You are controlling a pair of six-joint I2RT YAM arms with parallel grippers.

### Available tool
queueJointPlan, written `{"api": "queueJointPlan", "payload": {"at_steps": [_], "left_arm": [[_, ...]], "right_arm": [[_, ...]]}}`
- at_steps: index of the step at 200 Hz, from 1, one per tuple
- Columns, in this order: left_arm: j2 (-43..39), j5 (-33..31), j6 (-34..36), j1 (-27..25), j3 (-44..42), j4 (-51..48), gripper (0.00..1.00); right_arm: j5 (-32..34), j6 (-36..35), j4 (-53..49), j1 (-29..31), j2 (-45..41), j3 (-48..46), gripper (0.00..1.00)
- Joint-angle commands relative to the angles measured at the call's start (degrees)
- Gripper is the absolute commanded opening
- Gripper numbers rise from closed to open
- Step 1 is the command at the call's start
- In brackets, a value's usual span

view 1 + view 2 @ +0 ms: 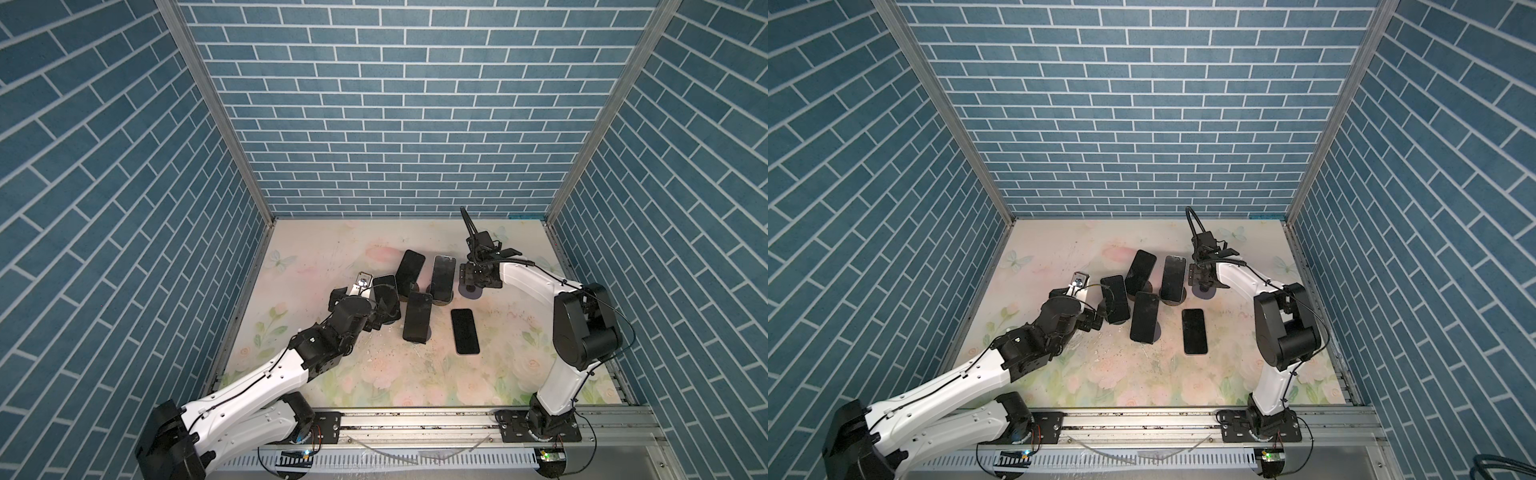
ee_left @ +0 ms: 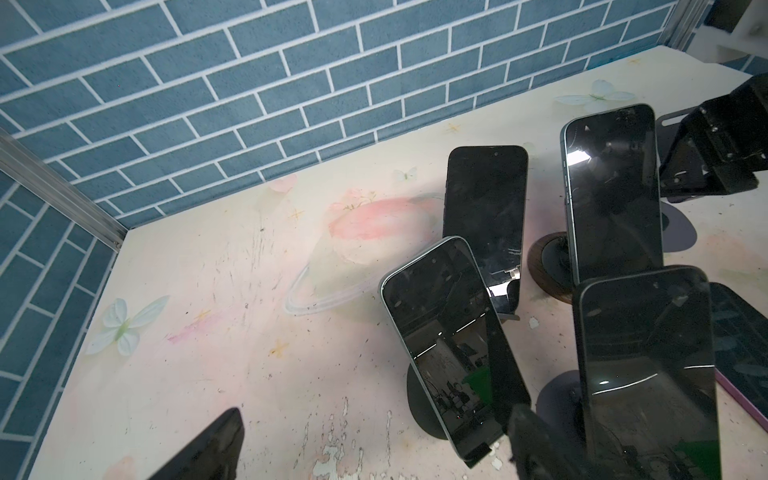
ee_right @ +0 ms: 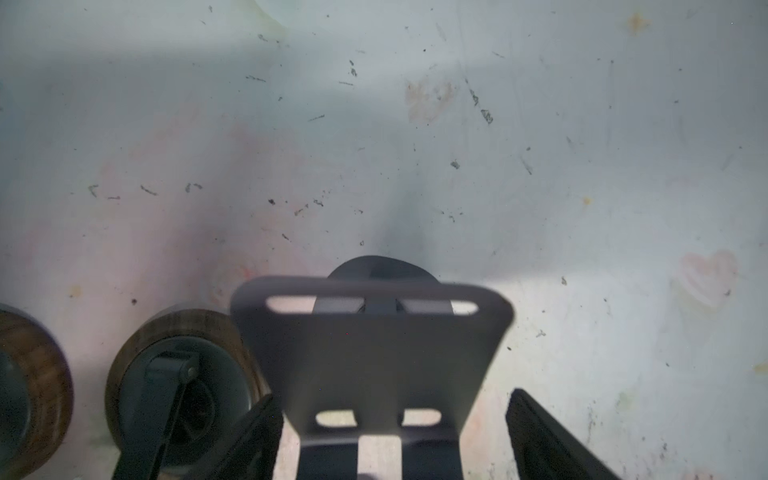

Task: Remove the phone from the phone stand
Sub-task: 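Move the open right gripper back above the empty grey stand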

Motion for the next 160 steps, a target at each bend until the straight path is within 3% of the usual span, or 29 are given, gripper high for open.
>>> {"api": "queueJointPlan", "payload": {"at_steps": [1,27,46,113,160], "left_arm": [[0.05,-0.97,-0.07,-0.38,0.54,-1.14,1.0],[0.39,-1.56,0.41,-0.37,0.87,-1.26,1.0],[0.99,-1.77,0.99,-0.37,1.15,-1.08,1.0],[3.65,-1.5,1.84,-0.37,2.51,-0.79,1.0],[3.55,-1.7,2.1,-0.39,2.6,-1.13,1.0]], "right_arm": [[0.51,-0.55,1.63,-0.38,1.43,3.91,0.78],[1.34,-1.88,2.35,-0.5,2.2,4.5,0.55],[1.54,-3.13,2.32,-0.82,2.73,5.32,0.48],[-0.56,-9.09,1.49,-2.69,9.55,14.53,0.47],[-0.23,-11.17,-1.87,-3.03,14.71,20.05,0.53]]}}
